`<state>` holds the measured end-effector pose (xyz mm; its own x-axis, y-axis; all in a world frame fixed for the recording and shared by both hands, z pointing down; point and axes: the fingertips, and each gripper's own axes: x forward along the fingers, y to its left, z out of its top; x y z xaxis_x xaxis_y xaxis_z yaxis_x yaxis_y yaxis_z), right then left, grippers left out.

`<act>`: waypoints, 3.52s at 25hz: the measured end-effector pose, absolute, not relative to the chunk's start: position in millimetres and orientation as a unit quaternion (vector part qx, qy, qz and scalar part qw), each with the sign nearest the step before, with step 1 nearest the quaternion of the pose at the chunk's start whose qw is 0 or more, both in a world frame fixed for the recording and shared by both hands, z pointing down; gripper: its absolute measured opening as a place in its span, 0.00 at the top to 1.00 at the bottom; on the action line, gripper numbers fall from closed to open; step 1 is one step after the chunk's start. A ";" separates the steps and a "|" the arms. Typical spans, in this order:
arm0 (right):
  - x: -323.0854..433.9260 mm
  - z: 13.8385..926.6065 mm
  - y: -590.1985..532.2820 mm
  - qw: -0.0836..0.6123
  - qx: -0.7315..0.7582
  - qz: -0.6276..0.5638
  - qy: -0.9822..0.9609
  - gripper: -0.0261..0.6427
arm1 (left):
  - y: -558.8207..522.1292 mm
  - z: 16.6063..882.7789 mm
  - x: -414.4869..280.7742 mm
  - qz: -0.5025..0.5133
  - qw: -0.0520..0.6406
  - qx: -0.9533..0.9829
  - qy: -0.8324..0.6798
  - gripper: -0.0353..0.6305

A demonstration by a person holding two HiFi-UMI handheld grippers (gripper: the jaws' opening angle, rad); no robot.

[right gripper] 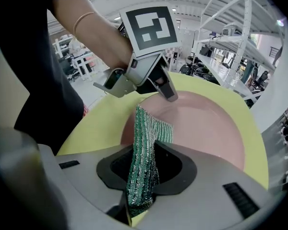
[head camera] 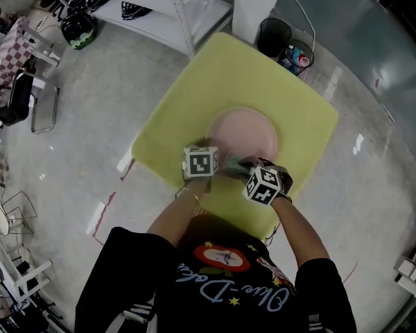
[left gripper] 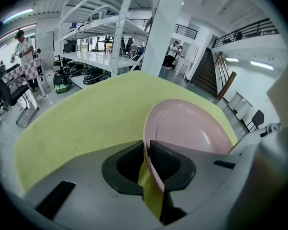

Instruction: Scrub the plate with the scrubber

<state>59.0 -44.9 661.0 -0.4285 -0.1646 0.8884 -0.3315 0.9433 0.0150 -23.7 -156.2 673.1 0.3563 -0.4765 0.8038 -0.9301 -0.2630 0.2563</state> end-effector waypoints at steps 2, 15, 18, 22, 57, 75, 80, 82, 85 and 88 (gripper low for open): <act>51.0 657.4 -42.3 0.496 0.143 0.095 -0.851 0.86 | -157.6 672.9 -23.5 0.302 0.369 0.737 -0.479 0.89; 77.7 628.0 -117.9 0.472 0.184 0.019 -0.862 0.86 | -158.8 675.1 -20.2 0.303 0.354 0.753 -0.465 0.89; 82.2 626.8 -137.2 0.482 0.190 -0.012 -0.855 0.86 | -156.4 671.6 -20.8 0.311 0.355 0.751 -0.461 0.89; 84.7 627.0 -160.2 0.491 0.199 -0.034 -0.848 0.86 | -156.4 670.5 -20.6 0.313 0.355 0.753 -0.458 0.89; 110.5 662.4 -128.7 0.561 0.210 0.046 -0.800 0.86 | -158.1 670.5 -24.7 0.314 0.350 0.756 -0.456 0.88; 99.4 662.7 -88.8 0.540 0.236 0.102 -0.801 0.85 | -158.1 672.4 -23.1 0.313 0.356 0.747 -0.466 0.88; 91.8 663.4 -76.4 0.536 0.229 0.110 -0.805 0.85 | -157.8 673.3 -24.8 0.314 0.355 0.746 -0.467 0.88; 89.5 663.0 -72.4 0.535 0.228 0.113 -0.806 0.85 | -157.8 672.7 -24.5 0.313 0.355 0.746 -0.468 0.88; 87.0 662.4 -68.6 0.532 0.228 0.117 -0.807 0.85 | -158.9 671.9 -23.0 0.313 0.356 0.745 -0.469 0.88; 83.5 663.3 -64.1 0.530 0.225 0.120 -0.809 0.85 | -159.4 672.8 -22.4 0.314 0.355 0.745 -0.470 0.88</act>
<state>83.5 -64.1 663.3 -0.3367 -0.2364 0.9115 -0.4909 0.8701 0.0443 -22.4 -159.4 672.8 0.3615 -0.4771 0.8010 -0.9226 -0.3071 0.2335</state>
